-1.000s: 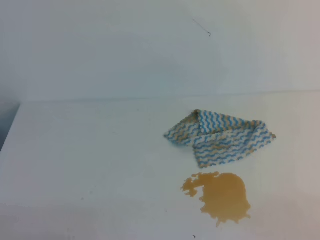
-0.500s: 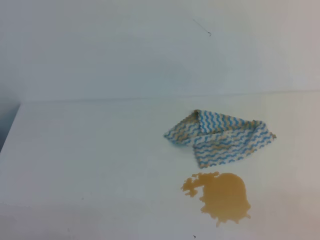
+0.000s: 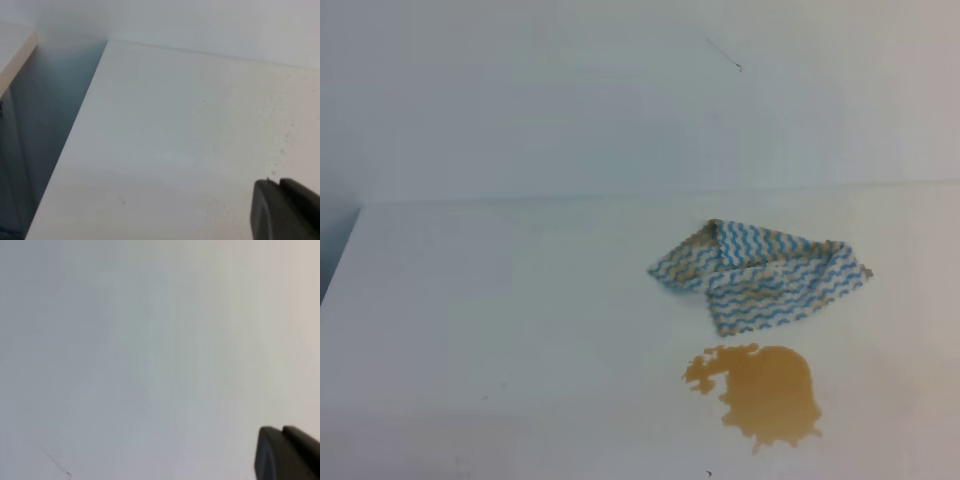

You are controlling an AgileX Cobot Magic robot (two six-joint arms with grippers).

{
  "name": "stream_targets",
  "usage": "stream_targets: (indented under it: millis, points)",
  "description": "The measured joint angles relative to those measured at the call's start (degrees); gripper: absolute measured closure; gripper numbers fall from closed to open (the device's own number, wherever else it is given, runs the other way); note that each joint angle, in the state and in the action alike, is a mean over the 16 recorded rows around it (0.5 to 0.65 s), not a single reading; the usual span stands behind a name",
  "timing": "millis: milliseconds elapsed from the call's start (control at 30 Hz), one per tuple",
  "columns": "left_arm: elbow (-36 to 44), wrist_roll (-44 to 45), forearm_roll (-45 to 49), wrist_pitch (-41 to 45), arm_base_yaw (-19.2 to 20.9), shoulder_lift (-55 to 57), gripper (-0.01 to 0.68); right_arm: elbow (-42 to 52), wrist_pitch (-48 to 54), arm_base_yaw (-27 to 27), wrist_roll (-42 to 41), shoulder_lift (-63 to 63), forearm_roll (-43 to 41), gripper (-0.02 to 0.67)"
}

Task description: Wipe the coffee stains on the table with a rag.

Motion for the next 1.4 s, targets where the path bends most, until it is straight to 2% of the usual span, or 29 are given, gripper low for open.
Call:
stream_targets:
  millis: [167,400,600,933,1133,1400]
  points:
    - [0.0,-0.03,0.0,0.0,0.0,0.0,0.674,-1.87,4.38,0.0,-0.72,0.2,2.95,0.651]
    - [0.16,-0.02,0.0,-0.06,-0.01,-0.1,0.674,-8.44,21.05,0.0,-2.84,4.49,6.9,0.649]
    - [0.16,0.02,0.0,-0.06,-0.01,-0.1,0.674,-17.06,33.23,0.0,-9.48,15.07,9.79,0.649]
    - [0.0,0.05,0.0,0.0,0.0,0.0,0.674,-27.07,27.92,1.69,-20.44,45.38,17.7,0.649]
    - [0.0,0.04,0.0,0.0,0.0,0.0,0.674,-36.29,24.79,7.7,-23.65,68.2,21.09,0.65]
    - [0.0,0.02,0.0,0.0,0.0,0.0,0.674,-55.87,29.53,16.92,-27.62,96.09,20.93,0.651]
